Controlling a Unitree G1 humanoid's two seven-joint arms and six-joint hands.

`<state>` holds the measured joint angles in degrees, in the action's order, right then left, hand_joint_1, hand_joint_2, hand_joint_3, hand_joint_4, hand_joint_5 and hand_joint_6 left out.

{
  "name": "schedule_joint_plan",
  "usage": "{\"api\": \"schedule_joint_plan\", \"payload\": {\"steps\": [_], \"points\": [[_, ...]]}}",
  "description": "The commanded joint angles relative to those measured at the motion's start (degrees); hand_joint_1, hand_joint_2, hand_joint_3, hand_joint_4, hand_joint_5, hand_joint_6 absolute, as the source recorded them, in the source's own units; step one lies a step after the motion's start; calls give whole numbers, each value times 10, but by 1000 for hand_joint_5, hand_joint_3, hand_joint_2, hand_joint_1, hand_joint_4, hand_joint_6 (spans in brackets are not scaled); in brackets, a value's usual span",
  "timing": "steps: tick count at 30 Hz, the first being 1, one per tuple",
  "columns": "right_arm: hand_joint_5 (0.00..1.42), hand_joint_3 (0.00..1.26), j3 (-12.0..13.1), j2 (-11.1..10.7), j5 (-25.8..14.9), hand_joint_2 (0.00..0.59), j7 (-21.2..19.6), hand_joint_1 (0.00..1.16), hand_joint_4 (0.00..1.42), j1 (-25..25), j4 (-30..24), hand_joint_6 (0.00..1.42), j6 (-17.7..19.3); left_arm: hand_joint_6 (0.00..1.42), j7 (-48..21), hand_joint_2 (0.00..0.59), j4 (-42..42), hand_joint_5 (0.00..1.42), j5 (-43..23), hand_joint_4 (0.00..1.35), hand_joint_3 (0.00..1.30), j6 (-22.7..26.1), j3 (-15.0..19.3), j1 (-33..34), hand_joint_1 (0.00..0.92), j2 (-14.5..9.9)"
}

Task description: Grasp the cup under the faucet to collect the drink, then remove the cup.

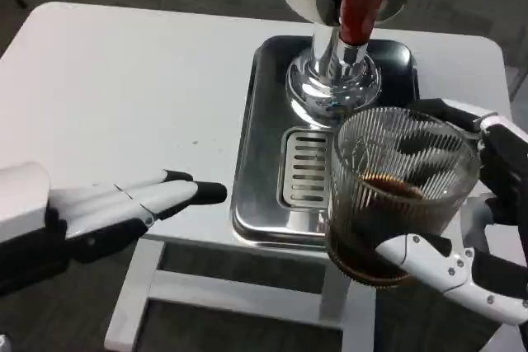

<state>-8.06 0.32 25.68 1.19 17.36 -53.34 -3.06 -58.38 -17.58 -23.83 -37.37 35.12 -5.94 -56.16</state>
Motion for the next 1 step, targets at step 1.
{"api": "schedule_joint_plan", "payload": {"steps": [1], "points": [[1219,816,-1,4,-8,238,-1,786,972,0,-21,1424,0,181,-8,103,-3,0,-2,0,0,-5,1,-1,0,-7]]}}
